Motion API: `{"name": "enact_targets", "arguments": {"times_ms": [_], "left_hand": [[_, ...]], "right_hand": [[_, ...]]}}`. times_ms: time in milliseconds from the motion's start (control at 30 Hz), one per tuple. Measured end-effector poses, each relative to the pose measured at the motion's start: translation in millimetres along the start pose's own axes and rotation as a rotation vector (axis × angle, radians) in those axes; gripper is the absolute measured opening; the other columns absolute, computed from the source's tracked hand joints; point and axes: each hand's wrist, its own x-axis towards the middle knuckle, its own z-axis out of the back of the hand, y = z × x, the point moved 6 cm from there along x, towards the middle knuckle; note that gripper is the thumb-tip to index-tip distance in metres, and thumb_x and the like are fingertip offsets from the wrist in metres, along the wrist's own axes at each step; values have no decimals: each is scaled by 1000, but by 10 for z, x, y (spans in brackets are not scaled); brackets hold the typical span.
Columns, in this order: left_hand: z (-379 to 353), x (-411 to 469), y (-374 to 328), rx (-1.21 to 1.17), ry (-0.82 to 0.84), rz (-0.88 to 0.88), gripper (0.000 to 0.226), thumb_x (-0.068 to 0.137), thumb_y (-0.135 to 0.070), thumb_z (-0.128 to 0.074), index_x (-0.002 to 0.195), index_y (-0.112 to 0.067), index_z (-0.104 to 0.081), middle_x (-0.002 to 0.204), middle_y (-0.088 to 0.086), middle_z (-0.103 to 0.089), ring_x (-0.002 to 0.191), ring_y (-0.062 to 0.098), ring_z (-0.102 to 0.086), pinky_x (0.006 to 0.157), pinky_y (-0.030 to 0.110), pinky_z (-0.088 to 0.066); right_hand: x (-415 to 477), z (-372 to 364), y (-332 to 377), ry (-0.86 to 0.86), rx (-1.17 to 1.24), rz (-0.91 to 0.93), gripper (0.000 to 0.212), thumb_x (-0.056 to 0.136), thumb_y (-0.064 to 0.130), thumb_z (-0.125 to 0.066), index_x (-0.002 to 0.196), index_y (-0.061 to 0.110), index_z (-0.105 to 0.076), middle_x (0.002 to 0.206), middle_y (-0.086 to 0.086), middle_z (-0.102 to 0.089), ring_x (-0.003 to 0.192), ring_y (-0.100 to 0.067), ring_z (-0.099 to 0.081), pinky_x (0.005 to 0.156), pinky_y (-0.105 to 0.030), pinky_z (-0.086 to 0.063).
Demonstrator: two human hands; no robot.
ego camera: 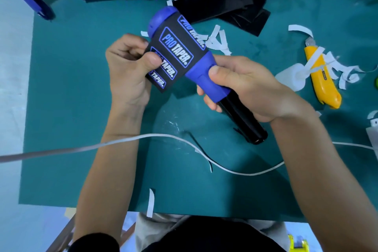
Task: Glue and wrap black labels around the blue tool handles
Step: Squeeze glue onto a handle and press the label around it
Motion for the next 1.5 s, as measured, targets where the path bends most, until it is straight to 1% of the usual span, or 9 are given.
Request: {"name": "enact_targets", "arguments": {"times_ms": [433, 700, 867, 967, 1067, 1167, 1333, 1400, 1500], "left_hand": [[-113, -62, 78, 124, -88, 51, 28, 56, -40, -99, 72, -25, -82, 68, -9, -76, 60, 1, -68, 59, 20, -54], [-122, -115, 38, 152, -157, -6, 23, 60, -39, -97, 71, -25, -82, 68, -9, -75, 59, 4, -65, 60, 22, -52], [-115, -109, 39, 143, -150, -33, 14, 66, -27, -94, 71, -23, -82, 68, -7, -75, 59, 5, -66, 60, 24, -52], [-130, -104, 91, 169, -150, -27, 14, 71, -13, -87, 70, -25, -81, 68, -8, -75, 58, 4, -65, 59, 22, -51], [-136, -75, 119, 213, -166, -46, 14, 70, -14, -85, 70, -28, -81, 67, -9, -75, 59, 2, -66, 59, 20, -50], [-150, -72, 143, 261, -179, -79, 16, 69, -17, -86, 69, -32, -80, 67, -12, -74, 59, 0, -65, 58, 18, -49], [-187, -71, 274, 195, -168, -22, 21, 62, -30, -95, 65, -31, -74, 63, -14, -67, 54, 0, -56, 53, 19, -44], [-203, -69, 341, 107, -114, 34, 32, 59, -42, -100, 67, -27, -72, 64, -9, -66, 54, 4, -56, 51, 23, -46], [-315, -107, 446, -62, 33, 131, 33, 66, -31, -98, 76, -16, -70, 71, 9, -70, 53, 22, -62, 47, 30, -50]], "right_hand": [[-122, 82, -446, -65, 420, -80, 31, 102, 23, -46, 95, -1, -65, 89, -23, -64, 57, -26, -52, 52, -32, -43], [-101, 111, -555, -38, 486, -88, 36, 95, 32, -57, 98, -2, -66, 90, -25, -64, 55, -27, -52, 52, -31, -44], [-95, 147, -582, -51, 481, -87, 35, 100, 30, -52, 93, -1, -68, 89, -26, -63, 54, -27, -51, 52, -31, -44], [-99, 172, -603, -69, 496, -106, 45, 103, 29, -47, 102, -15, -60, 87, -25, -62, 52, -26, -50, 52, -30, -43], [-107, 175, -617, -70, 497, -121, 58, 105, 30, -44, 120, -26, -45, 87, -23, -62, 52, -25, -49, 52, -28, -42], [-117, 160, -631, -54, 508, -136, 61, 105, 34, -42, 129, -22, -46, 85, -20, -62, 51, -25, -48, 50, -28, -42], [-128, 66, -659, 12, 539, -165, 56, 109, 44, -34, 123, 3, -70, 78, -14, -58, 47, -22, -45, 49, -25, -39], [-115, 32, -664, 29, 561, -169, 58, 109, 46, -33, 121, 5, -71, 76, -14, -57, 45, -21, -44, 48, -25, -39], [-87, 21, -652, 47, 593, -144, 58, 109, 48, -33, 119, 5, -71, 75, -13, -58, 43, -21, -44, 46, -24, -39]]}}
